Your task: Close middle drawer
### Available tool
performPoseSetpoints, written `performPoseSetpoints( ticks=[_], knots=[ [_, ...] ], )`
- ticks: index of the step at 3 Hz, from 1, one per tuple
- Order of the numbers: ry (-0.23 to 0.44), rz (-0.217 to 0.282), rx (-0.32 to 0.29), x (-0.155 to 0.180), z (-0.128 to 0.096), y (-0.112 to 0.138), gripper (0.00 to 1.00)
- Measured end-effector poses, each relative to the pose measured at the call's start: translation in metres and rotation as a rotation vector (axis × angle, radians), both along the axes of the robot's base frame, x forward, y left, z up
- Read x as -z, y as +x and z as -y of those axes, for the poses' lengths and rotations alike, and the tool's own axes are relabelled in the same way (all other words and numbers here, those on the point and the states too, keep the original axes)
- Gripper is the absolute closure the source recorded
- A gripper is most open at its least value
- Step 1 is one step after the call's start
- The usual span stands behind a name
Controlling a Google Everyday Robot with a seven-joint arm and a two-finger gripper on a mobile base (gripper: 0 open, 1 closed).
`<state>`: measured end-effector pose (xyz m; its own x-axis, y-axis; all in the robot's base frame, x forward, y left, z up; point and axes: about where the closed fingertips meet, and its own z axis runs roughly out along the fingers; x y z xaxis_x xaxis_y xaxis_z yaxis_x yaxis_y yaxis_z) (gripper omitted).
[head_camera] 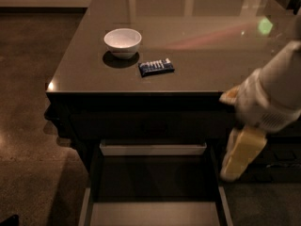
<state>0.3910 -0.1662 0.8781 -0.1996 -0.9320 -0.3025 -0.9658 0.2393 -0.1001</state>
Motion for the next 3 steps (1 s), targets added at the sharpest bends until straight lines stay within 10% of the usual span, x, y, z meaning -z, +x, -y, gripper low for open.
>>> performPoseSetpoints(
  ticks=[1, 3],
  knots=[
    [0.059, -0.131, -0.074, 0.068, -0.024, -0.034, 0.0],
    [0.091, -0.185, -0.067, 0.105, -0.03, -0.057, 0.0]
  ],
)
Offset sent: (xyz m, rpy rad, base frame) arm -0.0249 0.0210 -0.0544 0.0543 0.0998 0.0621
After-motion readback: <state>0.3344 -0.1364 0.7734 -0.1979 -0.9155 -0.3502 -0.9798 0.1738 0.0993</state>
